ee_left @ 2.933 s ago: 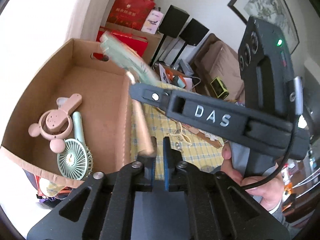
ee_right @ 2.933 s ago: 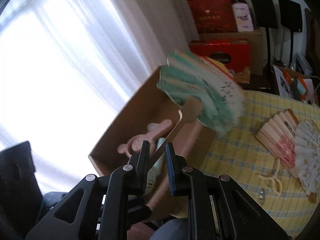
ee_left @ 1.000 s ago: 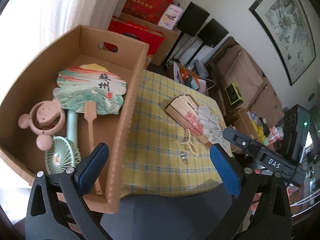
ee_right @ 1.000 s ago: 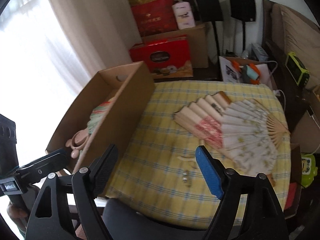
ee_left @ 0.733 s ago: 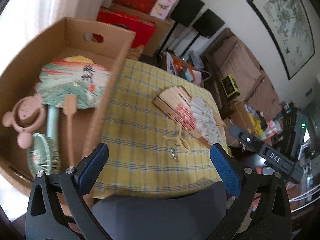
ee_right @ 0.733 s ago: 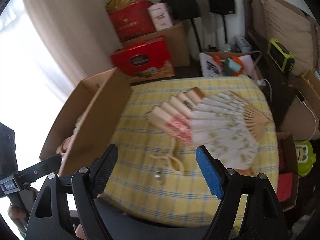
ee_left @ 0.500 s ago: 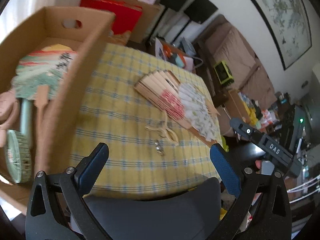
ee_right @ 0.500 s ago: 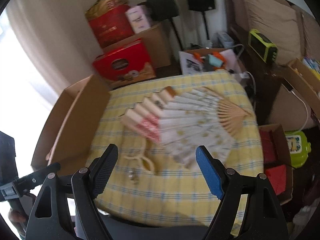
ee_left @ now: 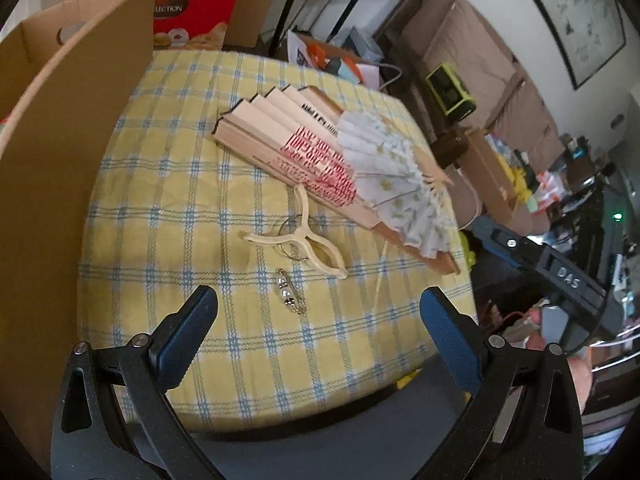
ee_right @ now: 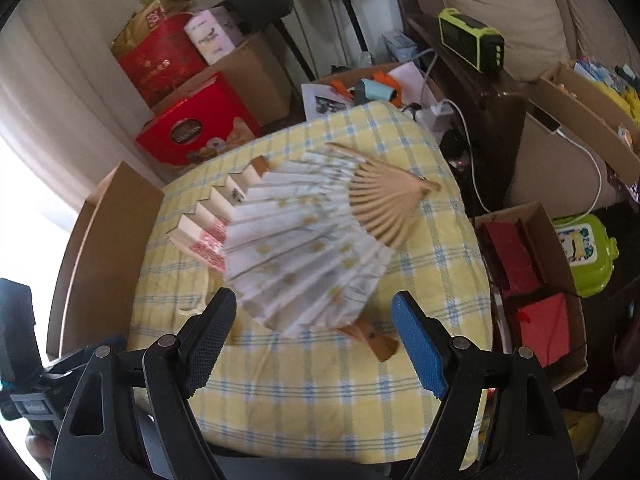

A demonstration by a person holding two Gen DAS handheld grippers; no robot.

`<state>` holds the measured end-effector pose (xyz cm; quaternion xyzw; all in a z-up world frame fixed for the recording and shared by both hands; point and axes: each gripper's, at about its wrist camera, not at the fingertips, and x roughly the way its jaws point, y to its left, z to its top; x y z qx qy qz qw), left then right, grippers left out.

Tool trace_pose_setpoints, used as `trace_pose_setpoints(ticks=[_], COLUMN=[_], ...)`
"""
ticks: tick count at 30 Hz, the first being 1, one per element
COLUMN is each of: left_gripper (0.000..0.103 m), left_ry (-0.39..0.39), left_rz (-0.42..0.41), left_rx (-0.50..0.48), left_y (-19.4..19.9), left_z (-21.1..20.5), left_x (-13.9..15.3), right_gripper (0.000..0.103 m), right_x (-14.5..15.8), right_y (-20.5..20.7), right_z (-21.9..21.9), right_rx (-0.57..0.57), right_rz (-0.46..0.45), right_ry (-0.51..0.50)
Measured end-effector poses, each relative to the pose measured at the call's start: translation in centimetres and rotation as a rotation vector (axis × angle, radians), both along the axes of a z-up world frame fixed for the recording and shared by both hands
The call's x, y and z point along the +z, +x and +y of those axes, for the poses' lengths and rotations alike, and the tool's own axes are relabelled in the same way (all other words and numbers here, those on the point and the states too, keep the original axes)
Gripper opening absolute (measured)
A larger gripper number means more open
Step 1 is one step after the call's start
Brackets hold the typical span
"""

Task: Organize objects
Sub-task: 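Move the left gripper to the metal pin beside the cream hair clip, then close the left gripper on the metal pin while the right gripper approaches the hair clip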

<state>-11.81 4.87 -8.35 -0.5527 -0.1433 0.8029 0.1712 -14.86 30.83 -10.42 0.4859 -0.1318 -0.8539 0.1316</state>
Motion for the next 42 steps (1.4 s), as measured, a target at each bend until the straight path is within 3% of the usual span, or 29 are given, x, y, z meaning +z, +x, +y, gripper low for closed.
trace_pose_setpoints(ticks=[7,12,15,20,23,27,31,42], left_gripper=[0.101,0.098,0.09,0.06,0.037,0.027,0.009,0.007], left_ry=[-0.048,-0.115,-0.135,-0.164,-0.171,-0.18,-0.186,-0.116], left_rz=[-0.048,-0.042,-0.045,-0.052,-0.077,-0.08,-0.077,-0.06], left_rx=[-0.009,-0.029,-0.04,-0.069,-0.09,-0.101,-0.089,-0.062], left_y=[-0.8,-0.5,-0.4,-0.4,-0.7,-0.9,-1.1,-0.5], left_z=[0.5,1.0,1.3,2.3,2.9,3.3,3.2,1.1], left_x=[-2.3,-3.1,-3.3,-3.7,-4.2,-4.5,-4.7,-3.2], right_gripper=[0.081,0.075,0.067,0.05,0.047,0.044,0.043,0.04], right_x=[-1.4,-0.5,0.1,0.1,-0.1,-0.2,-0.2,-0.9], right_y=[0.0,0.7,0.9,1.0,0.9,1.1,1.3,1.3], right_z=[1.3,0.4,-0.6,-2.4,-3.3,-4.3,-5.3,-8.5], right_rx=[-0.01,0.023,0.048,0.097,0.117,0.137,0.155,0.226], right_rz=[-0.018,0.018,0.035,0.024,0.017,0.013,0.014,0.01], right_ry=[-0.014,0.001,0.018,0.033,0.035,0.038,0.049,0.079])
